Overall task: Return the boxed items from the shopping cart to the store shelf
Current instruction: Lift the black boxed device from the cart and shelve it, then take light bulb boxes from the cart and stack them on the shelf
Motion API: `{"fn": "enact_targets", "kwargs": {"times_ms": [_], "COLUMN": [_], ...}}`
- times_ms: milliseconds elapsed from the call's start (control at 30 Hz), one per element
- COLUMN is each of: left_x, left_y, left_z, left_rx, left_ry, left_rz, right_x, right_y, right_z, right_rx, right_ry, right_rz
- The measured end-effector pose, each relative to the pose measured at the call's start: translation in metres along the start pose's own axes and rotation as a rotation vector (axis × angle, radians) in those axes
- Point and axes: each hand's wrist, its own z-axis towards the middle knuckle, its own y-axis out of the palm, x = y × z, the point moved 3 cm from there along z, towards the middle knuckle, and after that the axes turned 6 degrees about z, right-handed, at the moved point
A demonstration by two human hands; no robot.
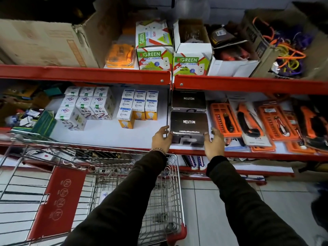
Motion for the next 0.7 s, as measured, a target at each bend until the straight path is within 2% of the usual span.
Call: {"fn": "enact_targets", "kwargs": {"times_ms": [67, 200, 300, 467, 700], "left_x": [-0.001, -0.008, -0.024, -0.069, -0.163], "left_y": [-0.002, -0.018, -0.037, -0.074, -0.13], "left_z": [-0.006, -0.025, -0.037, -0.05, -0.057], "left_rx": [0.029, 0.096, 0.141, 0.163, 0.066], "left_ry": [0.046, 0.224, 0.354, 0.455, 0.395], "left_rz": [0.045, 0.181, 0.329, 0.544, 0.68], "right_x": [-0.007, -0.024, -0.031, -0.028, -0.006], "right_y": [-0.002, 0.003, 0.023, 0.077, 0.161], "right_z": [-0.01, -0.036, -0.06, -0.104, -0.166], "right_rx": [0.037, 0.09, 0.023, -0.138, -0.392], "right_ry": [-0.125, -0.37, -0.488, -0.537, -0.559], "right_rz": [-0.054, -0.311, -0.397, -0.487, -0.58]}}
